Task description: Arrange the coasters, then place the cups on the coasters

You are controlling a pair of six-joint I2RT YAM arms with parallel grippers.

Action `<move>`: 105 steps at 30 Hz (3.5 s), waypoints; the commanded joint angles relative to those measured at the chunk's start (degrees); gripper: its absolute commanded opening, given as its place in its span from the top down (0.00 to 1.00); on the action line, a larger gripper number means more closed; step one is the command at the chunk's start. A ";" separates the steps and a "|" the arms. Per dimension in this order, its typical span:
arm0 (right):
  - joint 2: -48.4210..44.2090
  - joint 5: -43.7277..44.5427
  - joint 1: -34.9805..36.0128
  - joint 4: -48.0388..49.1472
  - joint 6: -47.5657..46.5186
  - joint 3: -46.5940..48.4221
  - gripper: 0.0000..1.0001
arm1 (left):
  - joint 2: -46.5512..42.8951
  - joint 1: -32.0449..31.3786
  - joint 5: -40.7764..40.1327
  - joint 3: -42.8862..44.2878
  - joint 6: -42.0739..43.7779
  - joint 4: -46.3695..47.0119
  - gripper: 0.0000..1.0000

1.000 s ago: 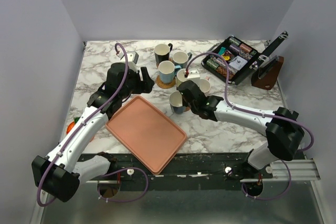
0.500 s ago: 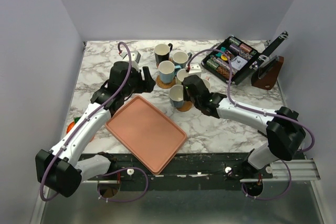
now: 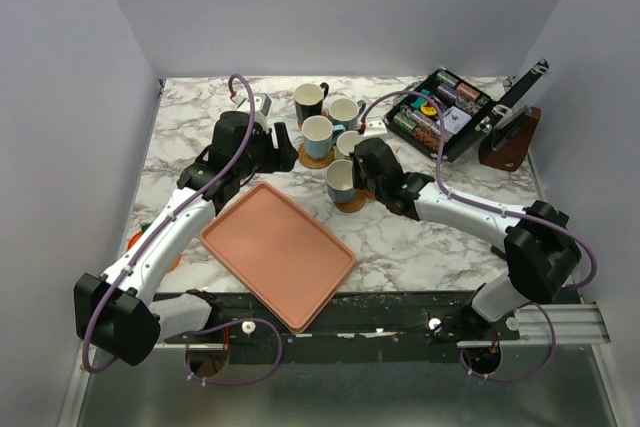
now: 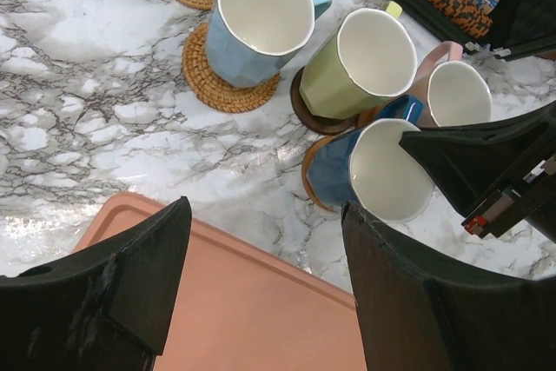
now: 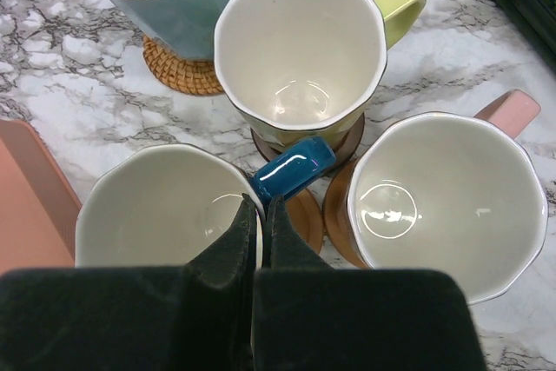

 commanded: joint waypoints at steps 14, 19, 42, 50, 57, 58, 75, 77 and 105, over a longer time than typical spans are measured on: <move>2.41 -2.91 -2.28 4.77 -1.60 2.71 0.99 | 3.44 1.29 3.06 3.60 1.16 1.82 0.22; 2.68 -3.09 -2.63 4.68 -2.04 3.15 0.99 | 4.24 1.55 3.77 4.13 0.98 1.91 0.23; 2.94 -1.77 -2.89 -0.59 -1.51 4.74 0.84 | 4.94 1.73 4.82 4.04 0.81 2.08 0.23; 2.24 -1.16 -2.89 -0.68 -2.30 4.47 0.80 | 5.11 1.73 4.91 3.87 0.81 2.26 0.23; 1.71 -0.98 -2.89 -0.59 -2.57 4.30 0.69 | 5.03 1.73 4.91 3.69 0.72 2.26 0.23; 1.62 -0.98 -2.89 -0.59 -2.57 4.21 0.66 | 5.03 1.73 4.91 3.69 0.72 2.34 0.23; -1.98 0.60 -2.98 0.11 -5.55 2.98 0.11 | 5.38 1.82 2.81 3.87 1.42 2.61 0.07; -2.24 0.34 -4.12 -0.94 -5.29 3.41 0.08 | 5.20 2.17 1.40 3.17 1.34 3.83 0.02; -34.32 1.21 -31.28 6.35 -7.13 -11.17 0.04 | -9.12 17.46 -27.52 1.32 -0.34 9.20 0.01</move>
